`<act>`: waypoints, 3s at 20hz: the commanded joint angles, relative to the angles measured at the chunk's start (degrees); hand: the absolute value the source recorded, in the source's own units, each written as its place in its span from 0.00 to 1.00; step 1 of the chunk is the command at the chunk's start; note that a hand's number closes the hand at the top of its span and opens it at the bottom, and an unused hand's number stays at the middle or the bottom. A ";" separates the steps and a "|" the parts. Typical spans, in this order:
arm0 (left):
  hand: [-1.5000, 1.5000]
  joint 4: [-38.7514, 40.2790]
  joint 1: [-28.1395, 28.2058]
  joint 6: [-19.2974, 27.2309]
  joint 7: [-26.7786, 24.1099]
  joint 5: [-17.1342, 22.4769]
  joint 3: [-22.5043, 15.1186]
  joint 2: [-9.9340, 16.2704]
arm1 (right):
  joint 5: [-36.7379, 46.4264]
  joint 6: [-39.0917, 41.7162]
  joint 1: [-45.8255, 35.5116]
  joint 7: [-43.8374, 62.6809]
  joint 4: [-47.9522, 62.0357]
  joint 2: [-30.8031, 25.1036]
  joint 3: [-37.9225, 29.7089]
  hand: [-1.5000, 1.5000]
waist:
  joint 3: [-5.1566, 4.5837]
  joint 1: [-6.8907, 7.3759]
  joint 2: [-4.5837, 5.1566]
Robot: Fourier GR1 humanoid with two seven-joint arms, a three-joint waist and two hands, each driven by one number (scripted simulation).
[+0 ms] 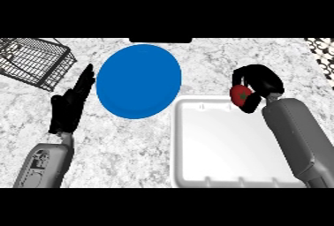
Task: Pick the tomato from the tray and place it in the plate
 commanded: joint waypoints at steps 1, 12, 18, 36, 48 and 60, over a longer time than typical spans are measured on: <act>0.50 -1.89 1.26 -0.50 -0.15 -0.51 -0.36 0.63 | -2.10 -7.94 -3.02 -3.06 -0.17 -0.45 -4.87 1.00 | 0.04 0.07 -0.16; 0.50 -1.43 3.07 -1.92 -1.88 0.79 1.75 1.16 | -9.19 -9.44 -7.52 -11.18 -11.45 6.40 -5.03 1.00 | -0.04 -0.72 -0.41; 0.50 0.98 0.62 -1.51 -0.78 -0.12 2.11 0.80 | -10.07 -6.37 -16.71 -4.18 -4.25 15.07 -3.61 1.00 | -0.06 -0.16 -0.14; 0.50 0.65 -1.75 -2.56 -1.51 -1.86 -1.46 -2.32 | -19.60 -20.34 -33.05 4.81 26.97 17.40 17.97 1.00 | -0.16 5.65 1.24; 0.50 2.01 -4.70 -4.45 -2.05 -1.13 -1.36 -2.19 | -38.82 -21.88 -26.50 1.91 26.04 17.41 19.84 0.00 | -0.06 8.04 1.90; 0.50 0.20 -0.59 -3.04 -0.83 -1.02 0.62 -1.36 | -55.48 -29.52 -28.59 -6.87 27.78 17.41 4.72 0.00 | -0.01 2.67 0.62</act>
